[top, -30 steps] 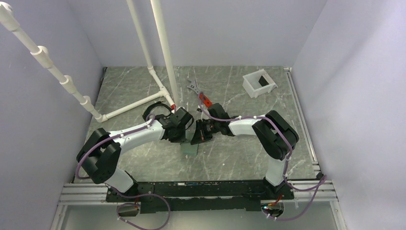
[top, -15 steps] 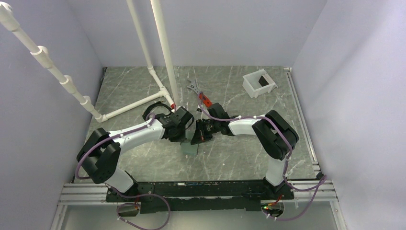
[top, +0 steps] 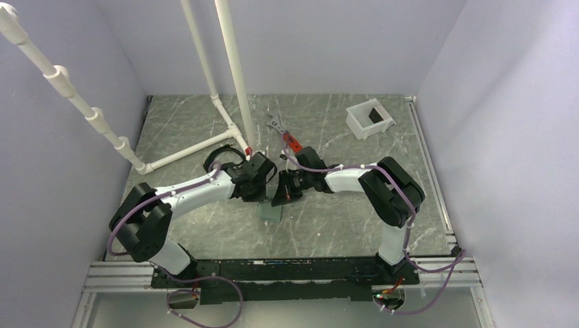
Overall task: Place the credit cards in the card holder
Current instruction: Close the card holder at the center of the board.
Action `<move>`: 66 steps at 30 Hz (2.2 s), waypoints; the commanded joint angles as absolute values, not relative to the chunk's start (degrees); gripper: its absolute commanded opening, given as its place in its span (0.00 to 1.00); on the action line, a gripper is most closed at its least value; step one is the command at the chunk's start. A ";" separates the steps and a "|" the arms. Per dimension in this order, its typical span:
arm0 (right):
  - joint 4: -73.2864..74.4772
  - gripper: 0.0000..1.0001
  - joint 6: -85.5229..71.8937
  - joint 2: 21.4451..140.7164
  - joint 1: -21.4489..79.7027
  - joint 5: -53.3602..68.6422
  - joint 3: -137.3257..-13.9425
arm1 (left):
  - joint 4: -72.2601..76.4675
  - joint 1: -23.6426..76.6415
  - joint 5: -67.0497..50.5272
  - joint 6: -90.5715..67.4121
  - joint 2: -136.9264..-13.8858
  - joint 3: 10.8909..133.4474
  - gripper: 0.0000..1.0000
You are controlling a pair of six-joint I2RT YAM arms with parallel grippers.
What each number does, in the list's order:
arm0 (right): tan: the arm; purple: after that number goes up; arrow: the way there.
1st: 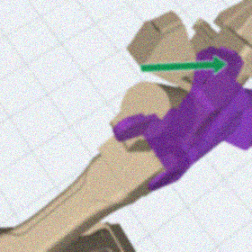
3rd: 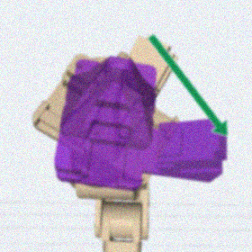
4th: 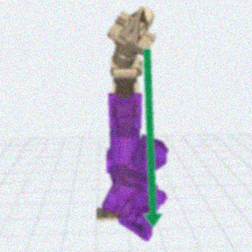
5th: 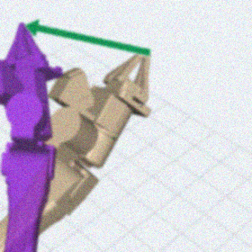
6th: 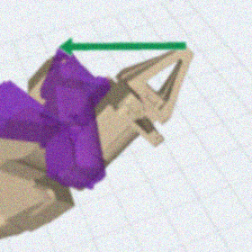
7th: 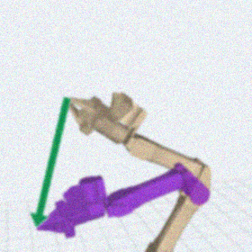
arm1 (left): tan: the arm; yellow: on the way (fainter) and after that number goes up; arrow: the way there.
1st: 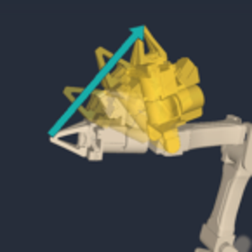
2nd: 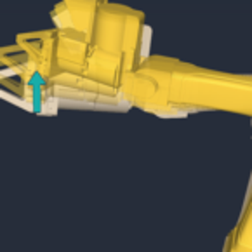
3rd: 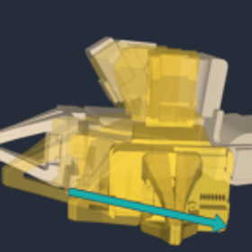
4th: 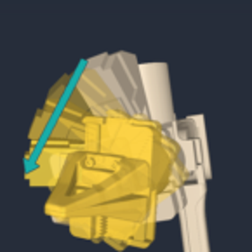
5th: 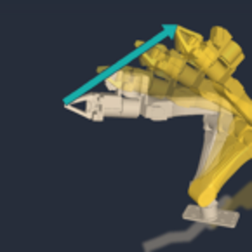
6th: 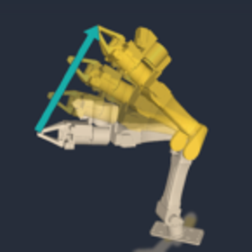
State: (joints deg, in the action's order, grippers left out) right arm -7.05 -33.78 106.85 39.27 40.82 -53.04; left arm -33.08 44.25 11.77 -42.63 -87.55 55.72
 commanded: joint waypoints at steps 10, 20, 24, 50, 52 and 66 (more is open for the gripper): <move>-4.28 0.05 -29.92 109.70 40.25 35.60 -55.09 | -23.54 43.68 3.29 -41.10 -82.61 51.27 0.00; -1.33 0.07 -26.74 109.15 40.34 35.47 -56.69 | -20.05 42.81 -0.97 -40.38 -82.98 49.83 0.00; -0.70 0.08 -26.19 109.03 40.34 35.45 -57.53 | -17.59 41.14 -3.17 -41.44 -82.73 48.16 0.00; 2.20 0.09 -25.14 111.31 41.22 34.22 -59.86 | -11.08 39.11 -9.58 -42.91 -85.30 46.97 0.00; 2.35 0.09 -25.07 111.19 41.22 33.96 -59.90 | -11.29 39.08 -9.62 -42.80 -85.66 46.95 0.00; 2.77 0.09 -24.79 111.33 41.26 33.49 -59.94 | -9.58 39.11 -12.77 -42.77 -88.28 46.31 0.00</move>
State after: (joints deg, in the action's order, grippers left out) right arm 3.25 -27.57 108.71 39.92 40.77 -59.46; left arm -14.96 37.80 -6.39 -41.41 -85.41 46.24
